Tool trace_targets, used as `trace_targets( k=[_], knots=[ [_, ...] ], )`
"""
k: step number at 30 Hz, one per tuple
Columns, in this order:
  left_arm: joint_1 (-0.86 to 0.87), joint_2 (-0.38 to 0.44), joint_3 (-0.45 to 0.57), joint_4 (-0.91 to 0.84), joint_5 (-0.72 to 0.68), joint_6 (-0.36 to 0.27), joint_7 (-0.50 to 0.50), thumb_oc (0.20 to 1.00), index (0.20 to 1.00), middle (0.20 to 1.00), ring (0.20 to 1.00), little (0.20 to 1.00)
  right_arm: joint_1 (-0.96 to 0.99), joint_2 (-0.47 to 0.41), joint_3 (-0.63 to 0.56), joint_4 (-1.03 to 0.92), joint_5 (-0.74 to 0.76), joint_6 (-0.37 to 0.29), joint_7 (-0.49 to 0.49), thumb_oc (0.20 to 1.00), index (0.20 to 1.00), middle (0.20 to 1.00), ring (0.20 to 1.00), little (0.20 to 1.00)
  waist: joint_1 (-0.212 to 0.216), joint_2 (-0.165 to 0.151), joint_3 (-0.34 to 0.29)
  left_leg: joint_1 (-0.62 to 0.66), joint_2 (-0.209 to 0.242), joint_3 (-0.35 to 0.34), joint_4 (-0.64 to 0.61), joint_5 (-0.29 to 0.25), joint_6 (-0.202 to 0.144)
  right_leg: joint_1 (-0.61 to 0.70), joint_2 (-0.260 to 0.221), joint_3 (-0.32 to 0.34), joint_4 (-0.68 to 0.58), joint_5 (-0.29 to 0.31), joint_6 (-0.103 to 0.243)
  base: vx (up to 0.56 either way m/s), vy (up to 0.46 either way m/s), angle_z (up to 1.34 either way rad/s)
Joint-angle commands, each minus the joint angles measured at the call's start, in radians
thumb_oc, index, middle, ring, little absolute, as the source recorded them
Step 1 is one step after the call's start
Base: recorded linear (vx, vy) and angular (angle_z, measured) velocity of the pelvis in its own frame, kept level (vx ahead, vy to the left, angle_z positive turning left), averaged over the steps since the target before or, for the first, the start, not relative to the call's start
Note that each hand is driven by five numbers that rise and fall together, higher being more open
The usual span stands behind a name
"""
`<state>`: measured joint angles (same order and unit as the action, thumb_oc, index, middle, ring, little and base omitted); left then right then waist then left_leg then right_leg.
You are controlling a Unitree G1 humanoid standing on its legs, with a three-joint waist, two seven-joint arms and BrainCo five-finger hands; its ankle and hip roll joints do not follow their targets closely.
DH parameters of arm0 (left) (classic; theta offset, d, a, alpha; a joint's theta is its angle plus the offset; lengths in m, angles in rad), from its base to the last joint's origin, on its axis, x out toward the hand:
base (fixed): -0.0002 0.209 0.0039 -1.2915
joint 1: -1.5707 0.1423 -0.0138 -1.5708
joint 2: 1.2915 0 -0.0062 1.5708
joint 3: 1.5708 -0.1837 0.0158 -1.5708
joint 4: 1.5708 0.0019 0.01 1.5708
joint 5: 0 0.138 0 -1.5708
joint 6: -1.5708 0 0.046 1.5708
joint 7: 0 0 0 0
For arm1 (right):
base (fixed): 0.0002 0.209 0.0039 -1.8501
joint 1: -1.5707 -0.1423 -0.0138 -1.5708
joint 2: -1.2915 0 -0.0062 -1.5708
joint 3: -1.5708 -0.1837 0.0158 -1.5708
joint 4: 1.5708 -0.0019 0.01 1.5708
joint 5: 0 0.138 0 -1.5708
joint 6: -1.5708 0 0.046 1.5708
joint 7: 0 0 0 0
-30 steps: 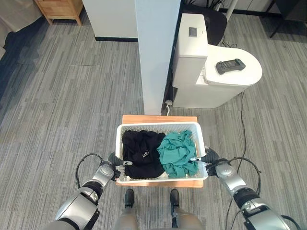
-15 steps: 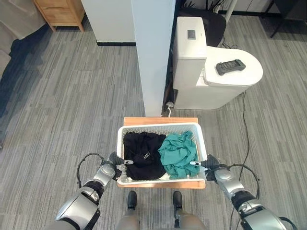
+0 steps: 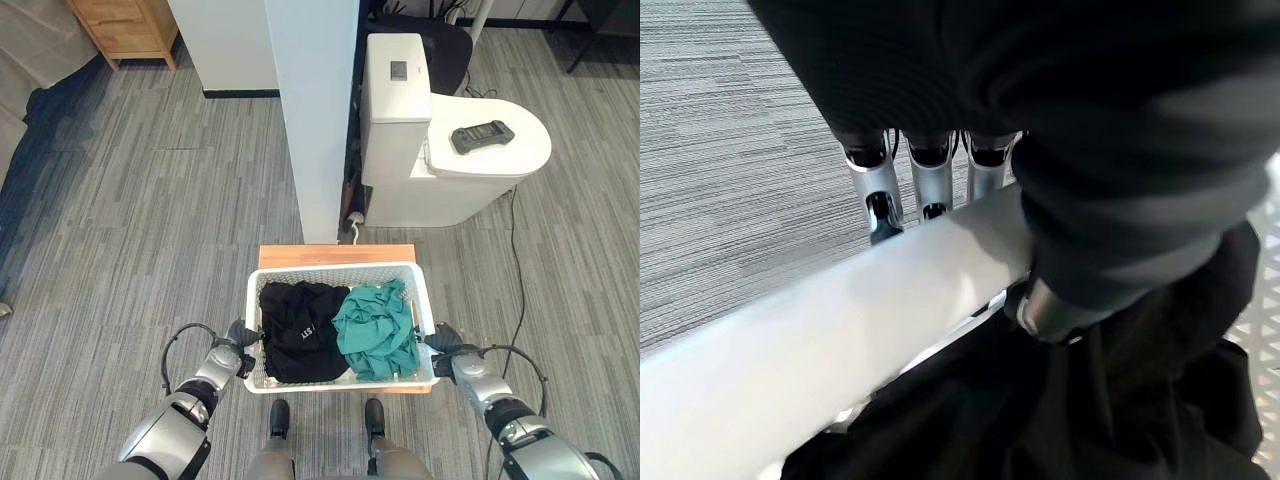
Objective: Grab the laundry basket,head to the washer,open it,put in the laundry and shut it.
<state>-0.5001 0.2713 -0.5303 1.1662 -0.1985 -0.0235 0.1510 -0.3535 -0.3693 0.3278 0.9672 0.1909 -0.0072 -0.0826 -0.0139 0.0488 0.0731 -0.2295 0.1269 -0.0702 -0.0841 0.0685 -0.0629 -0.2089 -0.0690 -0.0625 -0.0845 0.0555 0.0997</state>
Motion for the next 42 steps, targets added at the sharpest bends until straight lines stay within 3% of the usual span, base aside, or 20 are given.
trace_targets(
  k=[1,12,17,22,23,24,28,29,32,42],
  knots=[
    [-0.091,-0.062,0.002,0.056,-0.031,-0.077,-0.034,0.200,0.200,0.200,0.200,0.200,-0.020,0.067,0.025,-0.032,0.010,-0.082,0.039,0.200,0.200,0.200,0.200,0.200,0.008,-0.055,0.011,-0.121,-0.016,-0.081,-0.003,0.090,0.005,-0.052,-0.082,-0.039,-0.003,0.033,0.046,0.00,0.000,0.00],
    [-0.012,-0.021,0.059,-0.069,-0.113,-0.105,-0.032,0.200,0.200,0.200,0.200,0.200,0.046,0.058,0.019,-0.117,0.027,-0.098,0.065,0.200,0.200,0.200,0.200,0.200,0.019,-0.047,0.016,-0.095,-0.017,-0.084,-0.003,0.092,0.003,-0.029,-0.079,-0.033,-0.003,0.029,0.043,0.00,-0.009,0.00],
    [0.115,0.051,0.104,-0.288,-0.167,-0.111,-0.060,0.200,0.200,0.200,0.200,0.200,0.143,0.033,-0.032,-0.228,0.028,-0.106,0.080,0.200,0.200,0.200,0.200,0.200,0.034,-0.043,0.011,-0.055,-0.006,-0.098,-0.003,0.089,-0.005,0.031,-0.070,-0.061,0.009,0.000,0.036,0.03,-0.064,0.05],
    [0.338,0.186,0.190,-0.660,-0.190,-0.089,-0.143,0.200,0.200,0.200,0.200,0.200,0.242,-0.001,-0.098,-0.399,0.012,-0.107,0.122,0.200,0.200,0.200,0.200,0.200,0.067,-0.028,0.025,0.009,0.015,-0.128,0.015,0.073,-0.003,0.073,-0.054,-0.095,0.113,-0.066,0.027,0.03,-0.043,0.36],
    [0.371,0.207,0.209,-0.701,-0.187,-0.083,-0.153,0.200,0.200,0.200,0.200,0.200,0.242,-0.003,-0.097,-0.410,0.007,-0.107,0.129,0.200,0.200,0.200,0.200,0.200,0.080,-0.031,0.039,0.023,0.009,-0.142,0.047,0.051,0.003,0.076,-0.052,-0.087,0.136,-0.075,0.027,-0.01,0.014,0.09],
    [0.442,0.229,0.251,-0.762,-0.185,-0.083,-0.176,0.200,0.200,0.200,0.200,0.200,0.245,-0.003,-0.092,-0.430,-0.005,-0.107,0.146,0.200,0.200,0.200,0.200,0.200,0.113,-0.041,0.063,0.046,-0.042,-0.222,0.126,-0.008,0.015,0.090,-0.053,-0.068,0.157,-0.085,0.025,-0.04,0.018,-0.06],
    [0.445,0.231,0.253,-0.766,-0.185,-0.081,-0.177,0.200,0.200,0.200,0.200,0.200,0.245,-0.002,-0.090,-0.430,-0.005,-0.107,0.146,0.200,0.200,0.200,0.200,0.200,0.110,-0.042,0.068,0.047,-0.046,-0.224,0.138,-0.015,0.016,0.096,-0.055,-0.070,0.157,-0.087,0.026,-0.02,0.026,-0.36],
    [0.534,0.238,0.302,-0.827,-0.177,-0.075,-0.215,0.200,0.200,0.200,0.200,0.200,0.260,-0.005,-0.092,-0.425,-0.019,-0.102,0.181,0.200,0.200,0.200,0.200,0.200,0.142,-0.046,0.056,0.071,-0.115,-0.323,0.184,-0.079,0.022,0.134,-0.058,-0.060,0.141,-0.079,0.027,-0.04,0.128,0.05],
    [0.599,0.254,0.339,-0.885,-0.139,-0.060,-0.235,0.200,0.200,0.200,0.200,0.200,0.296,0.021,-0.090,-0.439,-0.011,-0.096,0.190,0.200,0.200,0.200,0.200,0.200,0.146,-0.058,0.014,0.082,-0.140,-0.322,0.213,-0.110,0.034,0.177,-0.086,-0.072,0.113,-0.068,0.037,-0.02,0.180,0.05],
    [0.714,0.269,0.427,-1.002,-0.108,-0.038,-0.273,0.200,0.200,0.200,0.200,0.200,0.335,0.054,-0.092,-0.458,0.006,-0.060,0.233,0.200,0.200,0.200,0.200,0.200,0.166,-0.083,-0.024,0.131,-0.247,-0.286,0.306,-0.192,0.101,0.193,-0.162,-0.015,0.163,-0.059,0.067,-0.04,0.158,-0.10]
  ],
)
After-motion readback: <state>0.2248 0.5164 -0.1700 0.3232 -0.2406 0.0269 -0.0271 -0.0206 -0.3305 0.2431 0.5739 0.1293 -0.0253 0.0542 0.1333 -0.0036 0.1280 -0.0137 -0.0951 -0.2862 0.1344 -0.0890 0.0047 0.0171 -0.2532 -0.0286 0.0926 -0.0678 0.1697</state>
